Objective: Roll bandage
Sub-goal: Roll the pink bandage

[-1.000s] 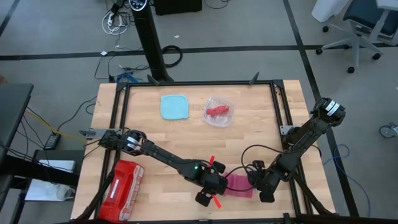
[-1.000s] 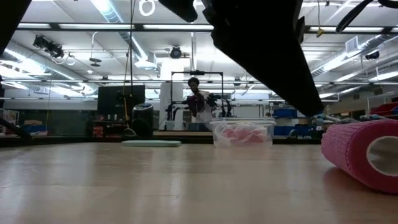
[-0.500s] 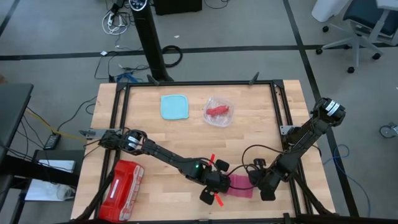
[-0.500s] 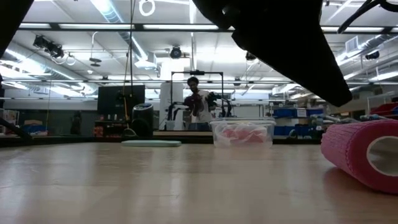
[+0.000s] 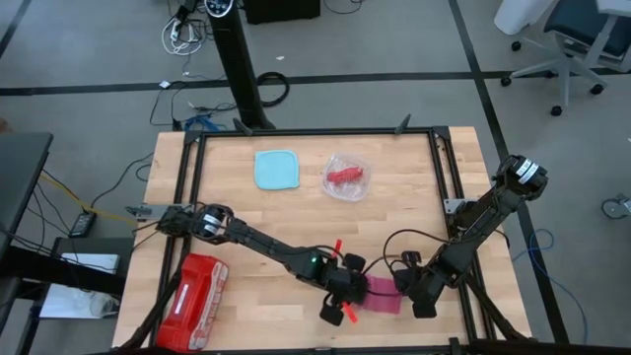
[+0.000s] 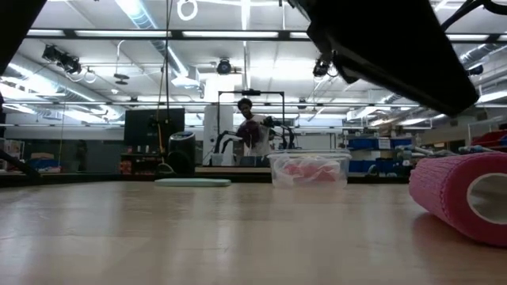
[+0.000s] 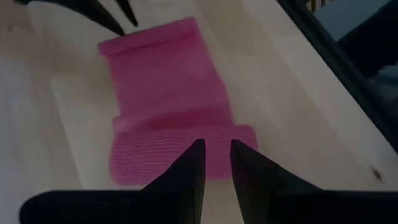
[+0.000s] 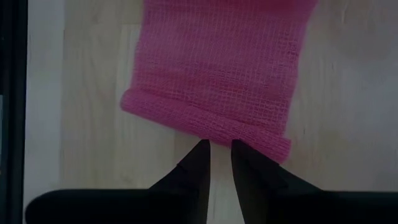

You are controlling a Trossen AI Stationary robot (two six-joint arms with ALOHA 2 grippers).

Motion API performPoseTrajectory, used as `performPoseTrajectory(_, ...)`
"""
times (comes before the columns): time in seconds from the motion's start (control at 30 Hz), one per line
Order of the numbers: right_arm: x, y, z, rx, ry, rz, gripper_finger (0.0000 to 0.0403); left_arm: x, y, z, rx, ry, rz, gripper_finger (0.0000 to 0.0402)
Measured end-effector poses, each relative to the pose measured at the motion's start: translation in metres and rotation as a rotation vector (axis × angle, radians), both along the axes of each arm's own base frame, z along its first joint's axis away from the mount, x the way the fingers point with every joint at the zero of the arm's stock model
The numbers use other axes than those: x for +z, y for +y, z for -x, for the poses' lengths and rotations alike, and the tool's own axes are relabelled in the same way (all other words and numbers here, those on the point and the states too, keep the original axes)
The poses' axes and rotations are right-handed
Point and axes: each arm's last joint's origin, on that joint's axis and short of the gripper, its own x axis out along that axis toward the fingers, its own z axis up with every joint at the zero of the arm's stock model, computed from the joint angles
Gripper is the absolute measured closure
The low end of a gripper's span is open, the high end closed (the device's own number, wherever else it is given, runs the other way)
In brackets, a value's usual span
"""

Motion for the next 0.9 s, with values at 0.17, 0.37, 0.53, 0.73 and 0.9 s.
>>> performPoseTrajectory(0.17, 0.0000, -0.0001, 0.0000, 0.004, -0.002, 0.003, 0.0337, -0.0025, 0.0083, 0.0003, 0.078, 0.053, 0.027, 0.0321)
performPoseTrajectory(0.37, 0.0000, 0.0000, 0.0000, 0.005, -0.003, 0.003, 0.0334, -0.0027, 0.0039, 0.0023, -0.002, 0.040, -0.026, 0.0321)
performPoseTrajectory(0.53, 0.0000, -0.0001, -0.0002, 0.006, -0.004, 0.004, 0.0322, -0.0016, 0.0025, 0.0015, -0.047, 0.013, -0.052, 0.0321)
performPoseTrajectory(0.73, 0.0000, 0.0000, 0.0000, 0.003, -0.003, 0.003, 0.0316, 0.0028, 0.0031, 0.0027, -0.095, 0.027, -0.056, 0.0321)
performPoseTrajectory(0.9, 0.0000, 0.0001, 0.0001, -0.006, -0.001, 0.000, 0.0316, 0.0037, 0.0014, 0.0021, -0.106, 0.015, -0.043, 0.0321)
